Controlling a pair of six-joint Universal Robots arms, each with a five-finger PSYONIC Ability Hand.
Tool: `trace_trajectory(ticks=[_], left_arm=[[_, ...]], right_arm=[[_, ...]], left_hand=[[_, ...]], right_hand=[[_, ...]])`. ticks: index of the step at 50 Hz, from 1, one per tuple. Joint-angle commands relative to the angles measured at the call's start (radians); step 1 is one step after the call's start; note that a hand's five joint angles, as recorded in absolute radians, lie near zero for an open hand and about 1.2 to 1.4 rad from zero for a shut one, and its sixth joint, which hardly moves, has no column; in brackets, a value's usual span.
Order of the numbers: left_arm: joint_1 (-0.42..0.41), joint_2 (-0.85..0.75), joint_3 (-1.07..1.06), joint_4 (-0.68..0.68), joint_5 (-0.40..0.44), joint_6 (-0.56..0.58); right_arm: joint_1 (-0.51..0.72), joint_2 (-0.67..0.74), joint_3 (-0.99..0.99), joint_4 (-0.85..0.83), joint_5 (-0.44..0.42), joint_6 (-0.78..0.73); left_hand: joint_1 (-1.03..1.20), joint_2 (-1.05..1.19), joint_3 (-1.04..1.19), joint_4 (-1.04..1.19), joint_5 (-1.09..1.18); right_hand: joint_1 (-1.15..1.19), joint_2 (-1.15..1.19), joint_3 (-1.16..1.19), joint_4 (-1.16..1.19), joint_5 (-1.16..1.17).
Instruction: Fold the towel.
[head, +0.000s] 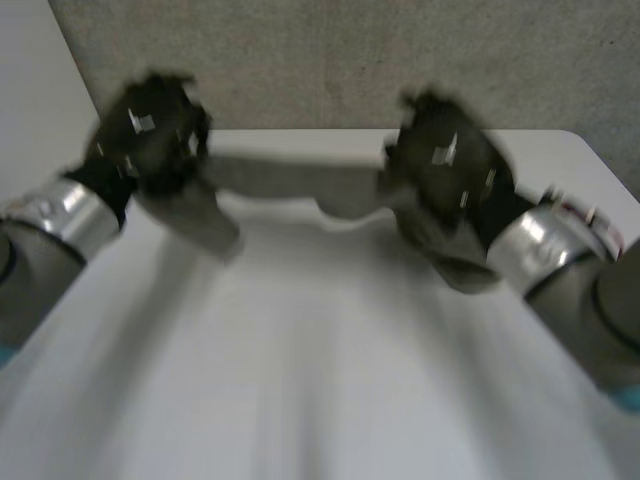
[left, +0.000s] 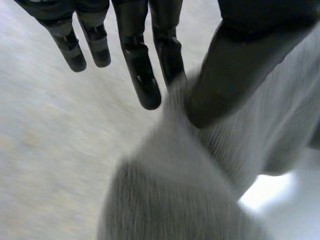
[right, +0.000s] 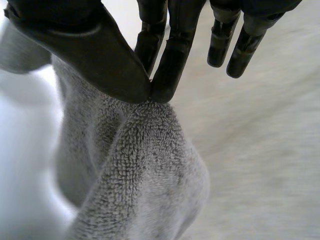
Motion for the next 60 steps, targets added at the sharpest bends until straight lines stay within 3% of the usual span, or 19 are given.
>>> trace_trajectory(ticks=[1, 2, 3, 7, 9, 18, 23, 25, 33, 40, 48, 60], left_arm=[[0.051, 0.012, -0.145, -0.131, 0.211, 0.134], [0.072, 0.018, -0.137, -0.185, 0.218, 0.183], [0.095, 0.022, -0.122, -0.248, 0.219, 0.235], [0.114, 0.022, -0.074, -0.337, 0.226, 0.319], [0.113, 0.022, -0.029, -0.385, 0.224, 0.349], [0.085, 0.006, 0.041, -0.364, 0.215, 0.273], [0.042, -0.069, 0.078, -0.317, 0.189, 0.196], [-0.007, -0.127, 0.125, -0.294, 0.134, 0.156], [-0.088, -0.314, 0.316, -0.291, -0.017, 0.104], [-0.134, -0.483, 0.489, -0.316, -0.023, 0.096], [-0.148, -0.679, 0.714, -0.478, -0.012, 0.099], [-0.130, -0.787, 0.774, -0.489, -0.012, 0.109]], right_arm=[[-0.016, 0.033, 0.133, 0.258, -0.164, -0.258], [-0.031, 0.036, 0.114, 0.338, -0.164, -0.296], [-0.048, 0.035, 0.088, 0.412, -0.173, -0.306], [-0.055, 0.035, 0.007, 0.509, -0.180, -0.249], [-0.058, 0.031, -0.056, 0.525, -0.183, -0.110], [-0.094, 0.031, -0.140, 0.492, -0.154, 0.246], [-0.097, 0.068, -0.151, 0.454, -0.069, 0.265], [-0.097, 0.103, -0.176, 0.448, -0.013, 0.269], [-0.094, 0.232, -0.312, 0.458, 0.032, 0.266], [-0.093, 0.349, -0.433, 0.491, 0.031, 0.257], [-0.093, 0.545, -0.603, 0.580, 0.020, 0.194], [-0.085, 0.689, -0.728, 0.594, 0.020, 0.180]], left_hand=[[-0.490, -0.490, -0.051, -0.059, -0.511], [-0.532, -0.532, -0.051, -0.059, -0.552], [-0.544, -0.544, -0.051, -0.059, -0.564], [-0.553, -0.553, -0.051, -0.059, -0.573], [-0.558, -0.559, -0.051, -0.059, -0.579], [-0.556, -0.556, -0.051, -0.059, -0.576], [-0.544, -0.544, -0.051, -0.059, -0.564], [-0.541, -0.541, -0.051, -0.059, -0.561], [-0.555, -0.556, -0.051, -0.059, -0.576], [-0.556, -0.556, -0.051, -0.059, -0.576], [-0.512, -0.512, -0.051, -0.059, -0.532], [-0.488, -0.488, -0.051, -0.059, -0.509]], right_hand=[[-0.547, -0.589, -0.042, -0.076, -0.595], [-0.982, -1.024, -0.042, -0.076, -1.030], [-1.106, -1.148, -0.042, -0.076, -1.153], [-1.106, -1.148, -0.042, -0.076, -1.153], [-1.106, -1.148, -0.042, -0.076, -1.153], [-1.106, -1.148, -0.042, -0.076, -1.153], [-1.106, -1.148, -0.042, -0.076, -1.153], [-1.106, -1.148, -0.042, -0.076, -1.153], [-1.106, -1.148, -0.042, -0.076, -1.153], [-1.106, -1.148, -0.042, -0.076, -1.153], [-1.057, -1.099, -0.042, -0.076, -1.105], [-0.949, -0.991, -0.042, -0.076, -0.996]])
